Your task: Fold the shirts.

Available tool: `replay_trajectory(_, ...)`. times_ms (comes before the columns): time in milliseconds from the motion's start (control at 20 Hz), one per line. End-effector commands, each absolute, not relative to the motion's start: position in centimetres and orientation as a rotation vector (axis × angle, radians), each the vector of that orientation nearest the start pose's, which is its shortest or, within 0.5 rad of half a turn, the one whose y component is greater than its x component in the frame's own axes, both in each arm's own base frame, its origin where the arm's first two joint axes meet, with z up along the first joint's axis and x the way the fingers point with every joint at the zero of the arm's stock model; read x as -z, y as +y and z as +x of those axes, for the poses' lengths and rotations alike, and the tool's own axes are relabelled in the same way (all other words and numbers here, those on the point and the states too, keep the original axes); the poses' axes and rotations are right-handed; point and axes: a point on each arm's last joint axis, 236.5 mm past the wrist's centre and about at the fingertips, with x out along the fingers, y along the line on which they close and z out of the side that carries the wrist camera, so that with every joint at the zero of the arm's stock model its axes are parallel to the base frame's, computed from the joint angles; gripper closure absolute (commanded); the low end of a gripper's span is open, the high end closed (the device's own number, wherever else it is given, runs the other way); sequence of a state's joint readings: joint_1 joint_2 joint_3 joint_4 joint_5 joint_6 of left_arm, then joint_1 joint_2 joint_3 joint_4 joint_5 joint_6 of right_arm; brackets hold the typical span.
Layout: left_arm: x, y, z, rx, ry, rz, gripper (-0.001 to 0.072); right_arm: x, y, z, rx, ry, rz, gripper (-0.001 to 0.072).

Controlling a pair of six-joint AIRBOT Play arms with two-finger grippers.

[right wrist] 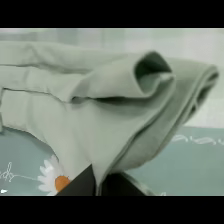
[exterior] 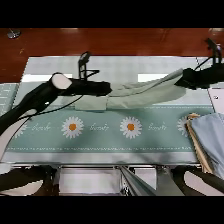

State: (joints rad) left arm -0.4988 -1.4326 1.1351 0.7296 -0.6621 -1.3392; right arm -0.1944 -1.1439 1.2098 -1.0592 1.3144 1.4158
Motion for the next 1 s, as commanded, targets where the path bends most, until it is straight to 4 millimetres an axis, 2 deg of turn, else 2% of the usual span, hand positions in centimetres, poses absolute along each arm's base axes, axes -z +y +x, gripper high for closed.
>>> replay_trajectory(0, -0.1, -40.0, 38.7, 0.764, 1.090, -0.379, 0.0685, -11.9, 4.8, 31.7, -0.238, 1.064, 0.386, 0.0689)
replay_trajectory(100, 1.8, -44.1, 37.0, 0.817, 1.176, -0.361, 0.0685, -13.1, 5.3, 30.9, -0.246, 1.037, 0.395, 0.0690)
replay_trajectory(200, 4.2, -47.5, 34.7, 0.843, 1.264, -0.359, 0.0685, -13.8, 5.9, 30.9, -0.265, 1.013, 0.415, 0.0689)
replay_trajectory(350, 7.1, -52.5, 29.0, 0.932, 1.381, -0.369, 0.0683, -14.3, 6.3, 31.4, -0.280, 0.990, 0.440, 0.0689)
replay_trajectory(450, 7.5, -54.8, 25.7, 0.971, 1.446, -0.428, 0.0683, -14.5, 6.3, 31.7, -0.273, 0.973, 0.451, 0.0690)
replay_trajectory(500, 7.3, -55.3, 25.2, 0.986, 1.446, -0.435, 0.0683, -14.7, 6.4, 31.8, -0.277, 0.968, 0.458, 0.0689)
replay_trajectory(600, 6.0, -54.5, 26.8, 0.988, 1.428, -0.455, 0.0683, -14.8, 6.7, 31.8, -0.290, 0.967, 0.470, 0.0690)
replay_trajectory(700, 3.3, -52.0, 31.4, 0.958, 1.376, -0.515, 0.0683, -14.9, 7.1, 31.6, -0.304, 0.972, 0.479, 0.0689)
replay_trajectory(800, -0.3, -47.9, 36.8, 0.908, 1.292, -0.587, 0.0683, -15.3, 7.6, 31.7, -0.327, 0.963, 0.494, 0.0689)
replay_trajectory(950, -7.1, -38.8, 44.3, 0.821, 1.134, -0.668, 0.0684, -16.6, 8.8, 32.4, -0.375, 0.910, 0.530, 0.0689)
